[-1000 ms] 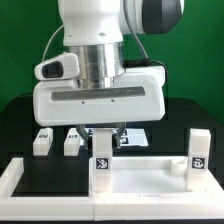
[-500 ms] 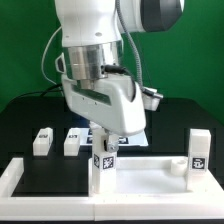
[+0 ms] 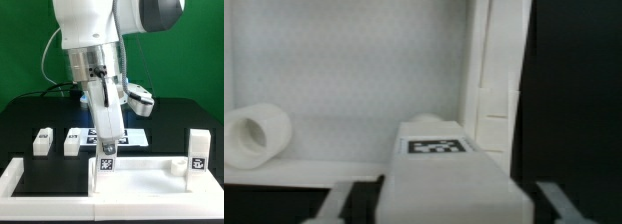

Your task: Assemble desk

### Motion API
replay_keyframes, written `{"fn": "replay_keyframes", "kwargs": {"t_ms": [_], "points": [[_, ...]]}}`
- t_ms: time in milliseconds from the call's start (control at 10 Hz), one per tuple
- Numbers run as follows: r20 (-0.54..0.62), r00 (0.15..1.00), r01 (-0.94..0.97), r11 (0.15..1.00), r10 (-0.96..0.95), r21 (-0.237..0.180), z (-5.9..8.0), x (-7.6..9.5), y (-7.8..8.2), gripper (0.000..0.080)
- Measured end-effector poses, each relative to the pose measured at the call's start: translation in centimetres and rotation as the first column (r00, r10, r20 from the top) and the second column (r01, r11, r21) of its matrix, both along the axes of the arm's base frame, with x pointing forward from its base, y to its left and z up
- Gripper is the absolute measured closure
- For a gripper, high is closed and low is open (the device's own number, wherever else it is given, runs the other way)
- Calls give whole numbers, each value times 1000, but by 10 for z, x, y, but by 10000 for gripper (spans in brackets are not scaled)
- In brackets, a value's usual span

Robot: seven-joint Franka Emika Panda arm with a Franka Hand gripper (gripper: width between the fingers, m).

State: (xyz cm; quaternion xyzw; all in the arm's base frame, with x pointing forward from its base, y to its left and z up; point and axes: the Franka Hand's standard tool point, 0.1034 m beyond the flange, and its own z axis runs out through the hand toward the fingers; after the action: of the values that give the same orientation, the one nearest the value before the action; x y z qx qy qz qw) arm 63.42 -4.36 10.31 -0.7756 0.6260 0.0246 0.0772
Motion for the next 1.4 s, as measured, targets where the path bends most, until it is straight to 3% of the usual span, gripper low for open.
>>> {"fn": "replay_keyframes", "kwargs": {"t_ms": [200,400,700,900,1000,1100,1200,1300,1400], "points": [[76,926,-367,928,371,-62,0,3,-10,179],[77,805,-580,807,589,-112,0,2,-5,159],[78,647,-745,651,758,-144,-1,1,-9,151],[36,264,-940,266,964,-214,0,3,-14,151],[41,313,-926,314,949,-209,-1,3,-14,151],[40,321,-924,322,946,-207,-1,3,-14,275],[40,321,-924,322,946,-207,-1,3,-14,275],[42,343,-916,344,938,-204,-1,3,-14,414],[48,433,-880,434,900,-195,-2,3,-14,513]]}}
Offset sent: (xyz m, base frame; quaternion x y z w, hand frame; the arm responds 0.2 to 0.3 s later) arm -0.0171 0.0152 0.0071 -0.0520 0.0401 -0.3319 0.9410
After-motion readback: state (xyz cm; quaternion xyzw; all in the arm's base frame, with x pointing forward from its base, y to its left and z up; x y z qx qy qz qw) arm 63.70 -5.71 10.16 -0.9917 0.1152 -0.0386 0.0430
